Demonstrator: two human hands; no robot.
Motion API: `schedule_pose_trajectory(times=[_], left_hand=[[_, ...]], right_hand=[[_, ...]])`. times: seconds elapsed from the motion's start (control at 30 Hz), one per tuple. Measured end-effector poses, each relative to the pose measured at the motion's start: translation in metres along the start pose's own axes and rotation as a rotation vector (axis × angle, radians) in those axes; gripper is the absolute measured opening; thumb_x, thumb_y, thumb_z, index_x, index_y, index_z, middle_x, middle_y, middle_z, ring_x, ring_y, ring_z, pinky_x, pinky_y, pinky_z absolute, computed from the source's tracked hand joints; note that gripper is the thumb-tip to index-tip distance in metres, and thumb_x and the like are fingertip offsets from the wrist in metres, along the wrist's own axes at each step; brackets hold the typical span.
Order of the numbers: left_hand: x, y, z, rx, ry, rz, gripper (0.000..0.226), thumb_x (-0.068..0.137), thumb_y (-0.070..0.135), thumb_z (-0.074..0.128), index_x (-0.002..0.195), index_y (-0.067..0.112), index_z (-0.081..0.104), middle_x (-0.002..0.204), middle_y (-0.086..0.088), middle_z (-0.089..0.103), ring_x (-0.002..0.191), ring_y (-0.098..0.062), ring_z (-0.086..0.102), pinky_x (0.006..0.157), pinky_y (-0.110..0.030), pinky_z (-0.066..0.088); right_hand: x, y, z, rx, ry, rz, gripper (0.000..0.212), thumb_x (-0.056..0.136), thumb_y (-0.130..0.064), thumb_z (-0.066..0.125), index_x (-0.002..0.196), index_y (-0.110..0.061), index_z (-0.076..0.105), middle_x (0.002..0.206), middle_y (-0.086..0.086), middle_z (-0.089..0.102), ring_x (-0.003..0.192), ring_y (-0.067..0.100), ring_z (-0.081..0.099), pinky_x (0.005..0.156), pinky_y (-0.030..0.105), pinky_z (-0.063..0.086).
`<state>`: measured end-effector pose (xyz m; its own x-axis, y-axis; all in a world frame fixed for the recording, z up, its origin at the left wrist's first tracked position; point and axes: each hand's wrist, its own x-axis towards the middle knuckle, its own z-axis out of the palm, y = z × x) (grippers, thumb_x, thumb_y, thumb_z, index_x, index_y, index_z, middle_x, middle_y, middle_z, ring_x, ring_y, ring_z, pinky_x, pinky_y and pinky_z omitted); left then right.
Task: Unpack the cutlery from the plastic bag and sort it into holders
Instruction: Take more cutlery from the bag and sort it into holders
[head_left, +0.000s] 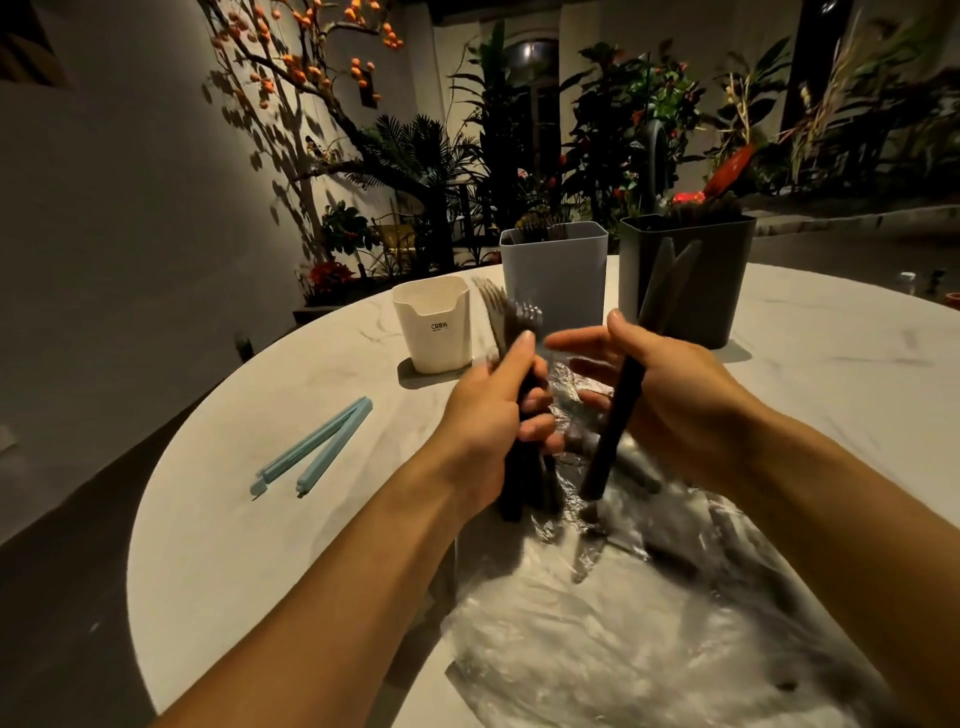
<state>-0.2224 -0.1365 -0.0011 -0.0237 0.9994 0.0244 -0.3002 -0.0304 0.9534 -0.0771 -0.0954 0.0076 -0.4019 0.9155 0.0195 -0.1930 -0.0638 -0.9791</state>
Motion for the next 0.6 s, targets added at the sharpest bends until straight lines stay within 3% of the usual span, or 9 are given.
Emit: schedule_pose_trajectory(times=[0.07,0.2,0.43,0.53,0.6], left_hand=[[-0.005,-0.002,0.007,0.153,-0.057,0.001,0.030,0.101,0.038,0.053,0.084,0.014,0.057,0.051,0.006,0.038,0.042,-0.007,0.035,0.041,-0.019,0.033],[-0.007,-0.006,0.015,0.427,-0.106,0.020,0.022,0.096,0.031,0.065,0.080,0.017,0.061,0.046,0.013,0.044,0.039,-0.004,0.042,0.042,-0.016,0.036],[-0.006,-0.005,0.017,0.418,-0.092,-0.001,0.008,0.096,0.020,0.064,0.090,0.015,0.064,0.047,0.015,0.054,0.040,-0.001,0.051,0.045,-0.016,0.039],[0.001,-0.005,0.015,0.372,0.010,0.021,0.011,0.094,0.015,0.068,0.083,0.014,0.065,0.047,0.008,0.046,0.039,-0.004,0.042,0.042,-0.017,0.036],[0.004,-0.003,0.013,0.387,0.051,0.033,0.009,0.090,0.015,0.072,0.083,0.013,0.067,0.050,0.006,0.046,0.042,-0.007,0.041,0.044,-0.021,0.036]], right_hand=[[-0.002,0.000,-0.001,0.044,-0.054,0.040,0.050,0.105,-0.045,0.030,0.118,-0.016,0.069,0.117,0.005,0.072,0.115,0.019,0.065,0.095,0.039,0.049],[0.002,0.002,-0.005,0.051,-0.064,0.094,0.055,0.104,-0.049,0.029,0.124,-0.013,0.065,0.113,0.008,0.073,0.111,0.021,0.067,0.102,0.042,0.046],[0.002,0.002,-0.007,-0.139,-0.055,0.069,0.053,0.096,-0.055,0.043,0.115,-0.013,0.070,0.101,0.011,0.075,0.101,0.022,0.071,0.091,0.034,0.053],[-0.003,-0.005,-0.015,-0.198,-0.044,-0.033,0.035,0.092,-0.037,0.059,0.110,-0.009,0.070,0.094,0.007,0.075,0.093,0.019,0.072,0.080,0.030,0.057],[-0.005,-0.011,-0.019,-0.261,0.013,-0.102,0.025,0.093,-0.024,0.061,0.107,-0.006,0.070,0.096,0.009,0.075,0.085,0.010,0.071,0.071,0.020,0.054]])
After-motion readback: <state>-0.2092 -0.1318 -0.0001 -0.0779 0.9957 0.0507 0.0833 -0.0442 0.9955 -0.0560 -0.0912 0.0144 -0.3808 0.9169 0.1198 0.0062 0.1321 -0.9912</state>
